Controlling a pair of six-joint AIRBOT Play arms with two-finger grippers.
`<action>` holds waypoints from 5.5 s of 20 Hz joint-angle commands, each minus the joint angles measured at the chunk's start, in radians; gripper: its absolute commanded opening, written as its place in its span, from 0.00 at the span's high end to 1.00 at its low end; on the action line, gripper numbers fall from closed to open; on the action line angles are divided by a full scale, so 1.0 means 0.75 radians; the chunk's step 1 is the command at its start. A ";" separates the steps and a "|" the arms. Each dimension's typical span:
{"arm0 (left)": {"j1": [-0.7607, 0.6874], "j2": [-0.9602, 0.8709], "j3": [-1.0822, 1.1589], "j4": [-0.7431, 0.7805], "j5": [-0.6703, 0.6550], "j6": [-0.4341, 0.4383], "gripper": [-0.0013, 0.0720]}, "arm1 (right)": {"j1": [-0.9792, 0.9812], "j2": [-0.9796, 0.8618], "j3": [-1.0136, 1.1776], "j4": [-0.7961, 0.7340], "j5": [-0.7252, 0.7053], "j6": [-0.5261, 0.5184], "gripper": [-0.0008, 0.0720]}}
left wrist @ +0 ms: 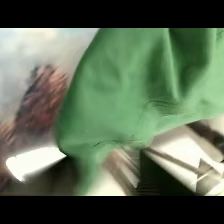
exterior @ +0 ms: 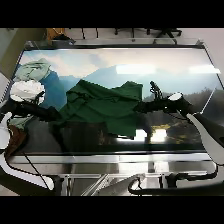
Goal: Fold the shirts.
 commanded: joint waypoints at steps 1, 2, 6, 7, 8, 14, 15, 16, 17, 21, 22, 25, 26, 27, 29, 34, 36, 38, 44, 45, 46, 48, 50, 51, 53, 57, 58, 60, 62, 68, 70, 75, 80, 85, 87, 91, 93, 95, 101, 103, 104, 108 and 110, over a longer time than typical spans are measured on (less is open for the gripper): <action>-0.066 -0.040 0.083 -0.045 -0.141 0.002 0.95 | -0.010 0.005 0.007 0.001 0.009 0.001 0.96; -0.080 -0.020 0.119 -0.086 -0.177 0.002 0.96 | -0.020 0.019 0.020 0.001 0.025 0.000 0.96; -0.086 0.182 0.326 -0.551 -0.279 0.011 0.96 | -0.117 0.178 0.269 0.010 0.149 -0.009 0.96; -0.072 0.252 0.389 -0.732 -0.285 0.011 0.96 | -0.157 0.233 0.388 0.013 0.178 -0.010 0.96; -0.054 0.330 0.448 -0.919 -0.272 0.011 0.96 | -0.192 0.287 0.509 0.028 0.192 -0.021 0.96; 0.099 0.851 0.864 -1.350 0.194 -0.101 0.96 | -0.415 0.534 1.261 0.099 0.171 -0.091 0.96; 0.118 0.931 0.921 -1.279 0.253 -0.131 0.96 | -0.440 0.550 1.341 0.099 0.167 -0.097 0.96; 0.134 1.003 0.964 -1.191 0.310 -0.159 0.96 | -0.455 0.563 1.401 0.099 0.164 -0.115 0.96; 0.152 1.076 1.006 -1.066 0.365 -0.189 0.96 | -0.456 0.580 1.429 0.100 0.142 -0.126 0.96; 0.278 1.333 0.970 -0.581 0.476 -0.357 0.96 | -0.456 0.632 1.434 0.100 0.069 -0.160 0.96; 0.322 1.386 0.904 -0.502 0.463 -0.384 0.96 | -0.456 0.628 1.432 0.099 0.071 -0.160 0.96; 0.420 1.440 0.646 -0.525 0.322 -0.393 0.96 | -0.456 0.547 1.397 0.128 0.143 -0.160 0.96; 0.421 1.421 0.544 -0.558 0.256 -0.385 0.96 | -0.455 0.498 1.358 0.179 0.221 -0.160 0.96; 0.399 1.388 0.451 -0.572 0.211 -0.380 0.96 | -0.448 0.441 1.305 0.227 0.294 -0.160 0.96; 0.246 1.275 0.272 -0.557 0.195 -0.302 0.96 | -0.391 0.304 1.171 0.245 0.378 -0.160 0.96; -0.308 0.759 0.022 -0.104 0.556 -0.356 0.96 | -0.276 -0.083 0.979 0.053 0.229 -0.155 0.96; -0.384 0.486 0.096 -0.065 0.611 -0.373 0.96 | -0.257 -0.257 0.979 0.055 0.144 -0.155 0.96; -0.407 0.215 0.262 -0.069 0.579 -0.395 0.96 | -0.233 -0.405 0.979 0.058 0.050 -0.156 0.96; -0.409 -0.208 0.789 -0.071 0.377 -0.449 0.94 | -0.233 -0.597 0.979 0.034 -0.014 -0.159 0.81; -0.409 -0.222 0.837 -0.070 0.336 -0.449 0.93 | -0.251 -0.589 0.979 0.032 0.008 -0.159 0.70; -0.401 -0.224 0.885 -0.066 0.271 -0.448 0.51 | -0.276 -0.573 0.980 0.033 0.046 -0.158 0.59; -0.377 -0.223 0.992 -0.066 0.064 -0.476 0.08 | -0.354 -0.516 0.981 0.032 0.192 -0.118 0.45; -0.331 -0.201 1.043 -0.065 -0.164 -0.528 0.08 | -0.469 -0.450 0.981 0.027 0.382 -0.071 0.45; -0.311 -0.158 0.986 -0.065 -0.219 -0.543 0.08 | -0.534 -0.425 0.981 0.027 0.479 -0.040 0.45; -0.271 -0.028 0.754 -0.041 -0.294 -0.541 0.08 | -0.650 -0.404 0.980 0.003 0.662 0.019 0.46; -0.209 0.332 0.003 0.083 -0.187 -0.528 0.08 | -0.789 -0.404 0.975 -0.193 0.833 0.092 0.46; -0.189 0.416 -0.192 0.073 -0.135 -0.529 0.08 | -0.806 -0.404 0.969 -0.202 0.837 0.092 0.47; -0.167 0.542 -0.511 0.073 -0.064 -0.525 0.08 | -0.815 -0.404 0.955 -0.202 0.828 0.083 0.49; -0.168 0.637 -0.772 0.072 0.038 -0.520 0.08 | -0.809 -0.405 0.948 -0.202 0.820 0.068 0.49; -0.168 0.780 -1.068 0.036 0.280 -0.504 0.08 | -0.802 -0.405 0.947 -0.202 0.817 0.055 0.49; -0.171 0.781 -1.047 -0.039 0.301 -0.465 0.09 | -0.799 -0.405 0.945 -0.201 0.817 0.051 0.49; -0.171 0.781 -0.901 -0.194 0.458 -0.342 0.84 | -0.800 -0.405 0.893 -0.202 0.812 0.050 0.49; -0.170 0.736 -0.733 -0.181 0.473 -0.266 0.95 | -0.799 -0.404 0.726 -0.209 0.812 0.051 0.49; -0.170 0.530 -0.581 -0.034 0.282 -0.267 0.95 | -0.799 -0.362 0.388 -0.406 0.809 0.061 0.58; -0.171 0.481 -0.535 -0.034 0.266 -0.267 0.95 | -0.799 -0.320 0.252 -0.420 0.783 0.054 0.58; -0.171 0.452 -0.462 -0.036 0.240 -0.267 0.95 | -0.770 -0.268 0.054 -0.418 0.671 0.046 0.58; -0.171 0.452 -0.454 -0.035 0.220 -0.267 0.95 | -0.717 -0.268 -0.014 -0.389 0.625 0.035 0.58; -0.171 0.452 -0.453 -0.036 0.202 -0.267 0.95 | -0.631 -0.269 -0.043 -0.317 0.597 0.009 0.58; -0.159 0.682 -0.356 -0.072 0.122 -0.268 0.95 | -0.525 -0.014 0.102 0.012 0.633 -0.054 0.96; -0.111 0.850 -0.221 -0.182 0.072 -0.268 0.95 | -0.538 0.192 0.250 0.090 0.641 -0.054 0.96; -0.069 0.934 -0.145 -0.288 0.075 -0.267 0.95 | -0.544 0.304 0.340 0.129 0.623 -0.055 0.96; 0.151 1.241 0.221 -0.728 0.134 -0.216 0.95 | -0.552 0.666 0.688 0.146 0.421 -0.055 0.96; 0.284 1.355 0.407 -0.759 0.161 -0.205 0.95 | -0.552 0.807 0.812 0.111 0.266 -0.055 0.96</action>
